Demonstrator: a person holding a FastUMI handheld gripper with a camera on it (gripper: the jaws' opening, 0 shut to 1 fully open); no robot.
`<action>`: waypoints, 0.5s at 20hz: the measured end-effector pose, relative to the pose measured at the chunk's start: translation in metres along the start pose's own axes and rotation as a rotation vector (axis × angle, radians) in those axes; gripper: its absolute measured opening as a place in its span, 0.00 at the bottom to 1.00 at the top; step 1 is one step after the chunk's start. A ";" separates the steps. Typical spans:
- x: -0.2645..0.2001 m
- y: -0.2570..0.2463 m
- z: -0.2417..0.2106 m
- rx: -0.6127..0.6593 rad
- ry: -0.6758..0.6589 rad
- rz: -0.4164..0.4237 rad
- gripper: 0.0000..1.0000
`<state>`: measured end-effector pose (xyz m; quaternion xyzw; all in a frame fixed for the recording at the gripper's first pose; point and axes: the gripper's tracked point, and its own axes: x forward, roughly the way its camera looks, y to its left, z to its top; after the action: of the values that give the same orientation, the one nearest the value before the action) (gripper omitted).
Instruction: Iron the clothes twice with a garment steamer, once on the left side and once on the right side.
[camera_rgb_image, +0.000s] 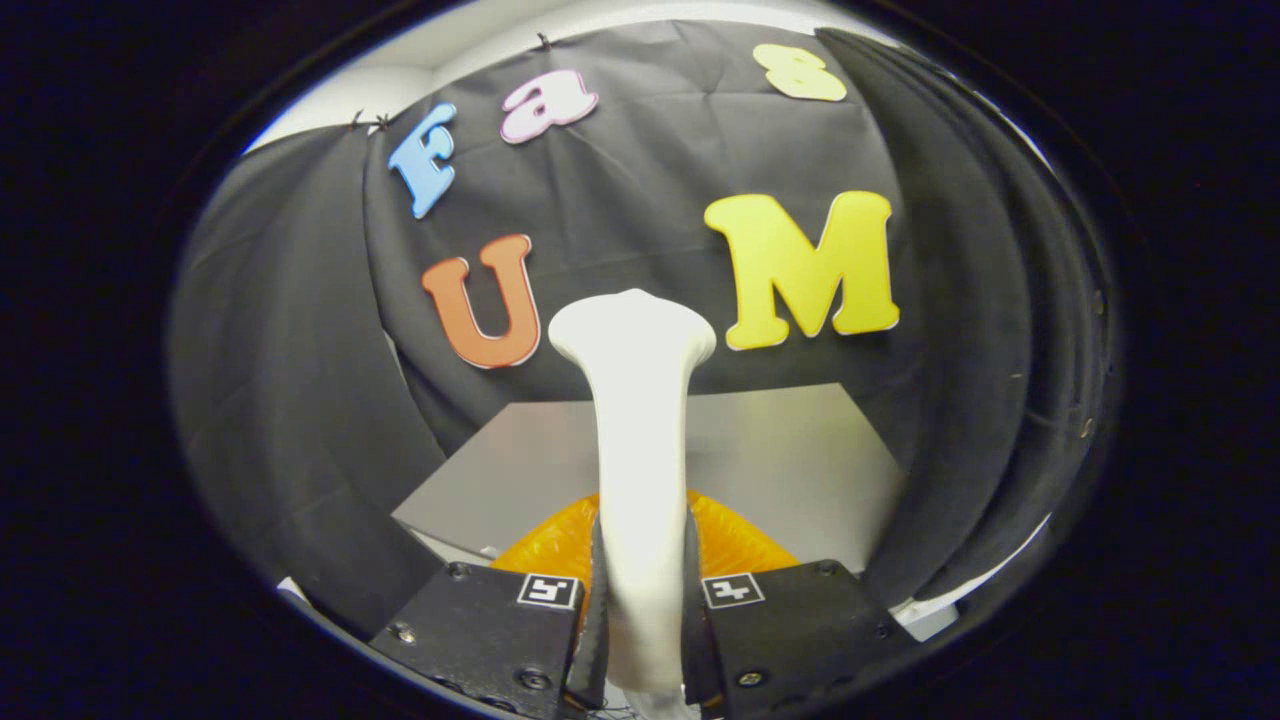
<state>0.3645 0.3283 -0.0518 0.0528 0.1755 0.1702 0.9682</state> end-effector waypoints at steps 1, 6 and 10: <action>-0.020 -0.003 0.006 0.008 -0.028 0.010 0.32; -0.117 -0.031 0.029 0.076 -0.143 0.011 0.32; -0.182 -0.070 0.056 0.088 -0.252 -0.059 0.32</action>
<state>0.2463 0.1976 0.0478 0.1112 0.0611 0.1258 0.9839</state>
